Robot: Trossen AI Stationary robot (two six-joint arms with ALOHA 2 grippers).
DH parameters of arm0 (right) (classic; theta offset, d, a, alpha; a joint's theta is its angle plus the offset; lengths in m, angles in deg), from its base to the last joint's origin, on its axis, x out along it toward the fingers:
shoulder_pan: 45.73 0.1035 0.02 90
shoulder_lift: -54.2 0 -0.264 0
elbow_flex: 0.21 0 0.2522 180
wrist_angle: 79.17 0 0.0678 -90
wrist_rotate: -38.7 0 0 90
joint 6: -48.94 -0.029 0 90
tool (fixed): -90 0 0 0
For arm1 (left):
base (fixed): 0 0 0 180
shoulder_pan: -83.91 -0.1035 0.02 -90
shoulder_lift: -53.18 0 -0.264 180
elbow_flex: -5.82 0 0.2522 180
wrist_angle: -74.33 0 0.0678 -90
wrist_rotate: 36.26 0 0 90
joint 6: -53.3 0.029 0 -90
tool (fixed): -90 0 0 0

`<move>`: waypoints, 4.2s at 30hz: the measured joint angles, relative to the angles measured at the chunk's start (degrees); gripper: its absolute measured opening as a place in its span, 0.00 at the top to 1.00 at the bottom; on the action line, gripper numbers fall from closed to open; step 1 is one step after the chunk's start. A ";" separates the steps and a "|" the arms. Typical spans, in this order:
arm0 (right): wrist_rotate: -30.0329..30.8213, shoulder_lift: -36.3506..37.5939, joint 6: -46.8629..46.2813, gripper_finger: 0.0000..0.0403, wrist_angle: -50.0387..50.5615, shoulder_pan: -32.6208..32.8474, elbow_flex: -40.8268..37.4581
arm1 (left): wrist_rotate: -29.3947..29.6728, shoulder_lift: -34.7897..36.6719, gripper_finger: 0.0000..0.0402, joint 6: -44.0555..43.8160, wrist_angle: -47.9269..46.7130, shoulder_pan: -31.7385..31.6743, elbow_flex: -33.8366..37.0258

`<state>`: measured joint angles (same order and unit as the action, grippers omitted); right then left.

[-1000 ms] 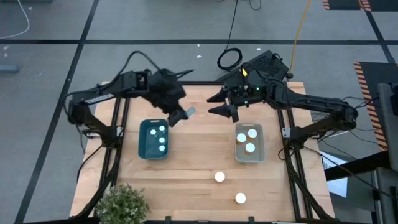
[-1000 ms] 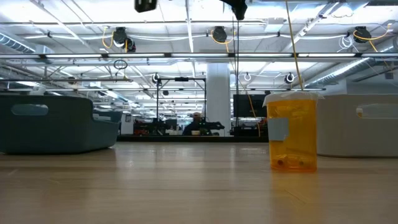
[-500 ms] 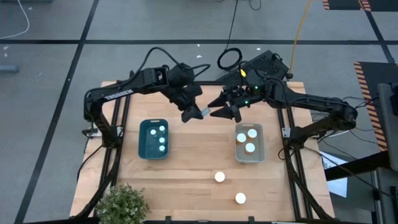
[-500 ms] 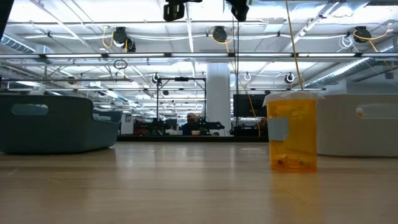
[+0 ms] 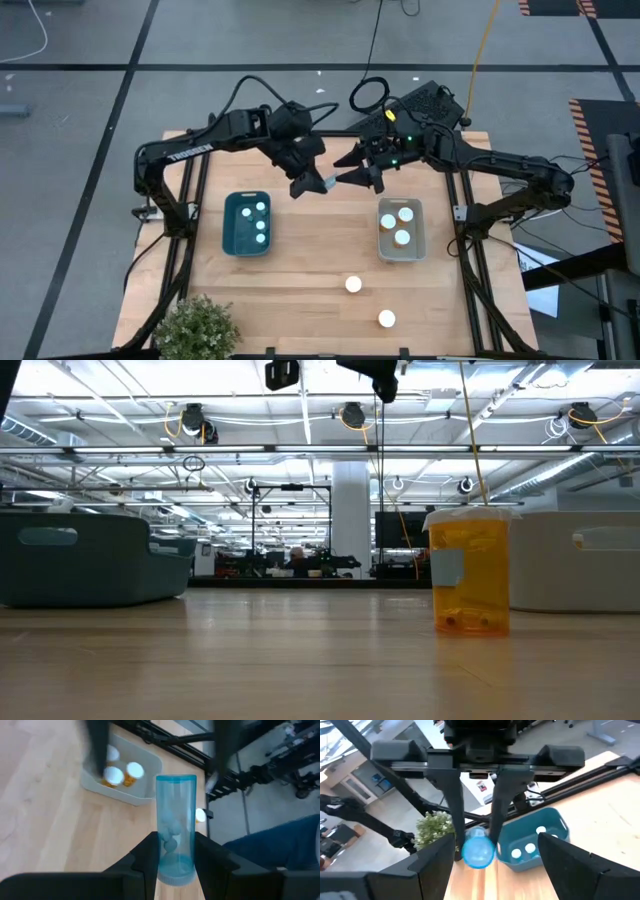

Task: Pick and place medicine bottles into bin by pill shape (circle, oval)
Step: Adjust the blue pill bottle

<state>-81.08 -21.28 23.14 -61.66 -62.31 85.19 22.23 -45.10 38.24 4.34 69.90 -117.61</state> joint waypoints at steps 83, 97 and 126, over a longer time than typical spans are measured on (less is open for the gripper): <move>-4.83 -0.66 -5.14 0.74 -2.23 0.04 0.01 | -0.26 0.00 0.72 -6.23 3.38 0.21 0.04; -4.87 -0.63 -4.53 0.75 -2.23 -0.02 0.02 | 2.70 0.00 0.55 -7.43 3.11 0.21 0.04; -7.16 -0.57 -20.53 0.75 -23.53 -9.14 0.09 | 30.37 15.10 0.31 -2.31 20.09 -3.17 0.04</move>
<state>-88.24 -21.85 2.61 -85.19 -71.45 85.28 52.60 -30.00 35.93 24.42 66.73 -117.56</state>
